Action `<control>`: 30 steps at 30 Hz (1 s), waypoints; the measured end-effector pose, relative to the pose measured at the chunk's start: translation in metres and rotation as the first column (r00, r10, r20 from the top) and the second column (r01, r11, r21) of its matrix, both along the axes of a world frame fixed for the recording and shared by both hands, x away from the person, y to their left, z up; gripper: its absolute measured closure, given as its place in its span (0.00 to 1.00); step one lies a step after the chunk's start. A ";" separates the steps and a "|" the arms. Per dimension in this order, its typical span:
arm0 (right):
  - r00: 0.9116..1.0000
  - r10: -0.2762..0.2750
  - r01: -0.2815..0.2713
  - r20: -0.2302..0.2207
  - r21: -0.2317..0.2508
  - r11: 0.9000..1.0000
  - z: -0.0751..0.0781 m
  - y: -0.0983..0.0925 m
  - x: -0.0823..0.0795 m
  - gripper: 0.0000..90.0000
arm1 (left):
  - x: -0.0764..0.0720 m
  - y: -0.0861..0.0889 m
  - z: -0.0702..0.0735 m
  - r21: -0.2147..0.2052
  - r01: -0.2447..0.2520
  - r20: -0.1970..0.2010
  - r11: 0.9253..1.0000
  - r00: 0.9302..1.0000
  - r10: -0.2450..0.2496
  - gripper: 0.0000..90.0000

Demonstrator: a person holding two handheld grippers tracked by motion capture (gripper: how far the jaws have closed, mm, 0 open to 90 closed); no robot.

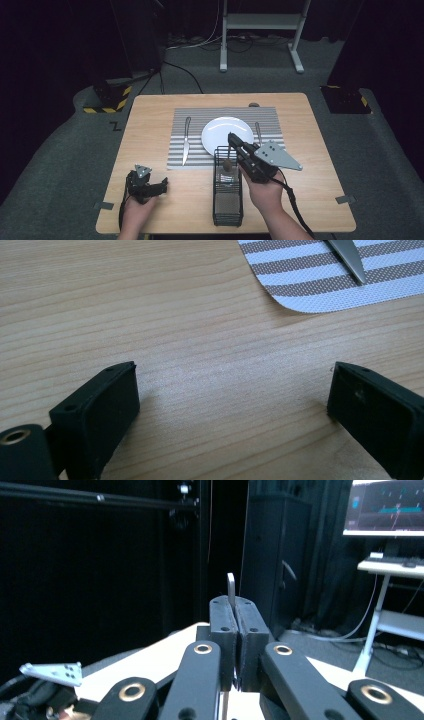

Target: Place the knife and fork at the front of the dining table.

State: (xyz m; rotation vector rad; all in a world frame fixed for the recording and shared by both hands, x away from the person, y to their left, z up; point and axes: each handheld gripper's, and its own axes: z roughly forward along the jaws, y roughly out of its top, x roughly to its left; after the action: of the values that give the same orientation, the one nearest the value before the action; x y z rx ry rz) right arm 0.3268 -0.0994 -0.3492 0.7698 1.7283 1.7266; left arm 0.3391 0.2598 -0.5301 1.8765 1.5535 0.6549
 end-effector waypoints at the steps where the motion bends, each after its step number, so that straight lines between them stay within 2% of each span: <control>1: 1.000 -0.001 0.001 0.007 0.004 1.000 0.002 -0.001 -0.002 0.98 | 0.000 0.000 0.000 0.000 0.000 0.000 1.000 1.000 0.000 0.07; 6: 0.999 -0.007 0.006 0.051 0.013 1.000 0.011 -0.007 -0.011 0.98 | 0.000 0.000 0.000 0.000 0.000 0.000 1.000 1.000 0.000 0.07; 11: 0.998 -0.030 0.028 0.058 0.031 0.999 0.017 -0.017 -0.011 0.98 | 0.000 0.000 0.000 0.002 -0.006 0.000 1.000 1.000 0.006 0.07; 15: 0.995 -0.066 0.063 0.075 0.039 0.997 0.019 -0.033 -0.008 0.98 | 0.001 0.000 0.000 0.004 0.008 -0.004 1.000 1.000 -0.008 0.05; 20: 0.995 -0.090 0.087 0.034 0.097 0.992 0.020 -0.053 -0.003 0.98 | 0.001 -0.001 0.000 0.007 0.003 -0.004 1.000 1.000 -0.003 0.05; 23: 0.992 -0.113 0.108 0.047 0.104 0.989 0.024 -0.063 -0.005 0.98 | 0.001 -0.001 0.000 0.006 0.006 -0.004 1.000 1.000 -0.006 0.05; 26: 0.985 -0.153 0.145 0.084 0.091 0.985 0.027 -0.072 -0.010 0.98 | 0.001 -0.001 0.000 0.007 0.006 -0.004 1.000 1.000 -0.006 0.05; 28: 0.980 -0.178 0.171 0.087 0.079 0.982 0.025 -0.080 -0.008 0.98 | 0.001 -0.001 0.000 0.009 0.003 -0.005 1.000 1.000 -0.003 0.05; 30: 0.978 -0.197 0.192 0.070 0.073 0.979 0.021 -0.087 -0.003 0.98 | 0.001 -0.001 0.000 0.008 0.004 -0.005 1.000 1.000 -0.004 0.05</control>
State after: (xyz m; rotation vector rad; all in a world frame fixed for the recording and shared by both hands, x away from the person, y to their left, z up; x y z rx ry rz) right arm 0.3239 -0.1864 -0.3279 0.8601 1.4989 1.6641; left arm 0.3403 0.2588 -0.5302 1.8881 1.5523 0.6564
